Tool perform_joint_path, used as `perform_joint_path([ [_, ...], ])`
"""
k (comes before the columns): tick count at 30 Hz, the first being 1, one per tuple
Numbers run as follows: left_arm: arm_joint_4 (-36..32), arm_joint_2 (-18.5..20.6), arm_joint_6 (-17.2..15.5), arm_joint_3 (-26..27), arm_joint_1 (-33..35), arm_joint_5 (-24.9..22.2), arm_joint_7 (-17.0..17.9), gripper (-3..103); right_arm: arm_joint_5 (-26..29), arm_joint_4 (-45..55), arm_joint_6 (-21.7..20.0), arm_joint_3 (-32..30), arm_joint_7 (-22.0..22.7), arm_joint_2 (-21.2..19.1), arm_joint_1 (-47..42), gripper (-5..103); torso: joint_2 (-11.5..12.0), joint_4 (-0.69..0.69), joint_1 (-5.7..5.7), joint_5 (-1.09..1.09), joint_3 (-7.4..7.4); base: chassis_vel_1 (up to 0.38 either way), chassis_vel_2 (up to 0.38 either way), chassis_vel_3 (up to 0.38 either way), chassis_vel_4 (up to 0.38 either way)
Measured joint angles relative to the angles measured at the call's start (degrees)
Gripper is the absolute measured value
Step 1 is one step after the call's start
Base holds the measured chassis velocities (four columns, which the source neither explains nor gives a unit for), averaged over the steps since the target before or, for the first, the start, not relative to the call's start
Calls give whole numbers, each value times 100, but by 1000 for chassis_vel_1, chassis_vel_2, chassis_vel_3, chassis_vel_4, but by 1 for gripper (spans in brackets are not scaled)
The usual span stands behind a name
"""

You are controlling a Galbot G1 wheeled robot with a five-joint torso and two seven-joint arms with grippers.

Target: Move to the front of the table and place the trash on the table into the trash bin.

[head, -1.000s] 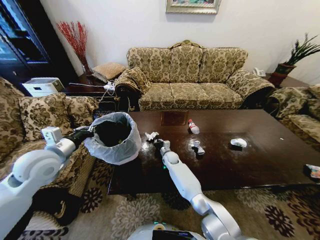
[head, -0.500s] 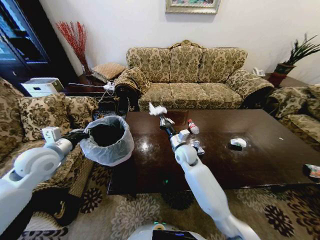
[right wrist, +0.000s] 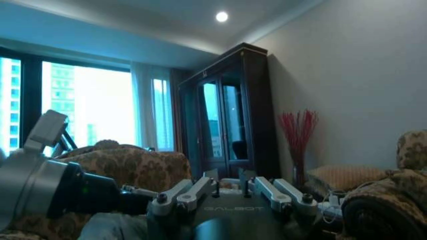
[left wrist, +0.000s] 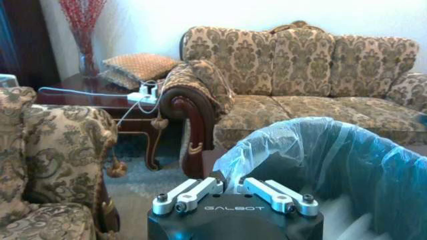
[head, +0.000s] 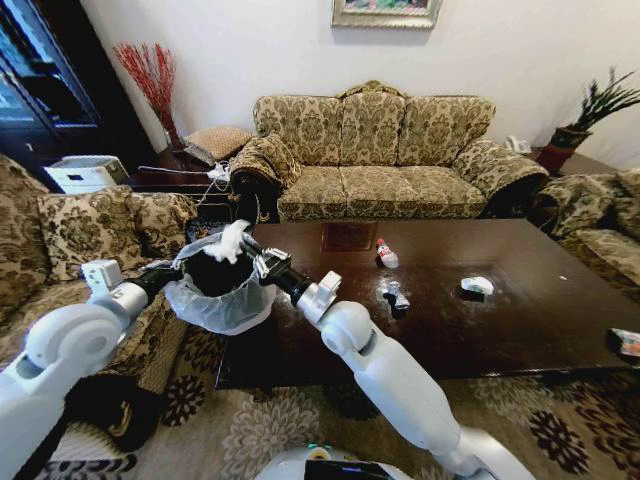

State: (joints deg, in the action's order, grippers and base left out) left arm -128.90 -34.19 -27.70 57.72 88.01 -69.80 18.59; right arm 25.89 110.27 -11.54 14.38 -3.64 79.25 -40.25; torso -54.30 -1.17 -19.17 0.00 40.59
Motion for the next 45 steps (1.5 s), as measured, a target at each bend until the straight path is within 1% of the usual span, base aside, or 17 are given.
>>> perform_joint_path([
  [2, 4, 29, -3, -18, -13, 0, -3, 4, 2, -17, 0, 14, 14, -3, 34, 28, 0, 0, 0, 0, 0, 0, 0, 0, 0],
  [3, 4, 29, -3, -18, -13, 0, -3, 4, 2, -17, 0, 14, 14, -3, 34, 28, 0, 0, 0, 0, 0, 0, 0, 0, 0],
  [6, 106, 66, -4, -21, -66, 1, -4, 4, 120, 154, 231, -203, 122, -70, -139, 45, 0, -1, 0, 0, 1, 0, 0, 0, 0],
  [8, 135, 67, -2, -19, -67, 1, -4, 4, 147, 266, 257, -377, 265, -83, -294, 45, 0, -1, 0, 0, 1, 0, 0, 0, 0],
  [9, 163, 66, 0, -17, -67, 0, -5, 4, 196, 358, 275, -563, 405, -97, -457, 50, 0, -1, 0, 0, 1, 0, 0, 0, 0],
  [10, 201, 51, 5, -5, -67, 0, -3, 4, 265, 475, 357, -980, 693, -142, -800, 50, 0, -1, 0, 0, 0, 0, 0, 0, 0],
  [11, 224, 30, 11, 5, -68, 2, -2, 4, 271, 509, 448, -1397, 894, -271, -1179, 61, 0, -2, 0, 1, 0, 0, 0, 0, 0],
  [12, 224, 30, 11, 5, -68, 2, -2, 4, 271, 509, 448, -1397, 894, -271, -1179, 61, 0, -2, 0, 1, 0, 0, 0, 0, 0],
  [14, 239, -25, 18, 10, -68, 9, -6, 4, 255, 499, 519, -2139, 998, -734, -1998, 73, 0, 0, 0, 2, 0, 0, 0, 0, 0],
  [16, 239, -38, 19, 8, -69, 12, -11, 4, 270, 495, 515, -2316, 990, -860, -2207, 78, 0, 1, 0, 2, 1, 0, 0, 0, 0],
  [17, 237, -93, 25, -35, -88, 40, -20, 4, 317, 445, 507, -2768, 963, -1127, -2789, 83, 0, 3, 0, 2, 0, 0, 0, 0, 0],
  [19, 233, -119, 25, -59, -100, 53, -21, 4, 328, 395, 528, -2953, 962, -1177, -3010, 88, 0, 3, 1, 2, 0, 0, 0, 0, 0],
  [21, 184, -189, 26, -115, -117, 86, -24, 4, 346, 207, 650, -3475, 1000, -1145, -3456, 97, 0, 3, 1, 0, 0, 0, 0, 0, 0],
  [27, 114, -247, 35, -75, -35, 128, -49, 4, 309, -379, 878, -3864, 1007, -1007, -3636, 100, 0, 0, 1, 0, 0, -15, -24, 26, 21],
  [37, -50, -311, 45, -21, 49, 93, -85, 4, 247, -1160, 1117, -3718, 1051, -859, -3200, 100, 0, 0, 0, 1, 1, -165, -169, 172, 173],
  [42, -88, -314, 56, -18, 52, 78, -102, 4, -32, -1577, 1186, -3691, 984, -787, -3006, 100, 0, 2, 0, 4, 1, -130, -151, 139, 104],
  [45, -84, -312, 247, -55, 22, 1, -158, 4, -146, -2066, 1397, -3569, 773, -781, -2747, 100, 0, 3, 1, 1, 0, -25, -16, 3, 11],
])
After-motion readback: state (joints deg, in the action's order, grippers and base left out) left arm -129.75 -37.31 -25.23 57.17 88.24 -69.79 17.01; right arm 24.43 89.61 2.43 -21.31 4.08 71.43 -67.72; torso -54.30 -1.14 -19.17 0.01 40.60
